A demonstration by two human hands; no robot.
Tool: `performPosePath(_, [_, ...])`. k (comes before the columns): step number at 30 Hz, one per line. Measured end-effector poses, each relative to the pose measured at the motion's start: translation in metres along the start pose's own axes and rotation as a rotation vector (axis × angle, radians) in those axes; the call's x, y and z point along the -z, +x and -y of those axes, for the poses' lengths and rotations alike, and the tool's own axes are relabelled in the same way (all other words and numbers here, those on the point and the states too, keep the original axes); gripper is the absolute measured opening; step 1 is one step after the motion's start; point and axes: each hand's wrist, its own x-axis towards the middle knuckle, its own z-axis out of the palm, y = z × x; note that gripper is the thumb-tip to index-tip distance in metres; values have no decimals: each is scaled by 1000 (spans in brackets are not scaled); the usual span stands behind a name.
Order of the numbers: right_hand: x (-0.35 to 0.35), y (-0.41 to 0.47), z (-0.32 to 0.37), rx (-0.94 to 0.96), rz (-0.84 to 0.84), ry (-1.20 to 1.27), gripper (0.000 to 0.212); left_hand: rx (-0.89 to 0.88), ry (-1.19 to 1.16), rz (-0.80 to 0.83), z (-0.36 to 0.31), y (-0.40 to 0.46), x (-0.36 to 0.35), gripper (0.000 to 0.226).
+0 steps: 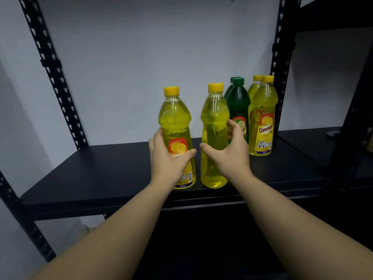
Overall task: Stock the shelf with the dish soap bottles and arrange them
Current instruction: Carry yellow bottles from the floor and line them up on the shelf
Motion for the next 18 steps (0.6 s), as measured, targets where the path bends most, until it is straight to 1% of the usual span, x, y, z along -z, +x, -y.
performPosePath(3, [1,-6,-5,2,14,-30,94,-9,30,8,7,0,-3,104])
performPosePath(6, [4,-16,-14,-20,70,-143,106,-15,76,53,10,-1,-1,108])
performPosePath(8, [7,-22,-20,-48,95,-221,110,0,73,111,12,1,4,103])
performPosePath(10, [9,-26,-25,-74,106,-232,104,46,40,185,14,3,11,94])
performPosePath(13, [11,-27,-24,-113,127,-153,96,118,-7,259,18,1,20,78])
performPosePath(16, [13,-28,-23,-139,217,-67,81,139,-1,295,17,0,27,75])
performPosePath(18, [13,-28,-23,-136,257,-56,81,145,-4,312,16,0,31,76])
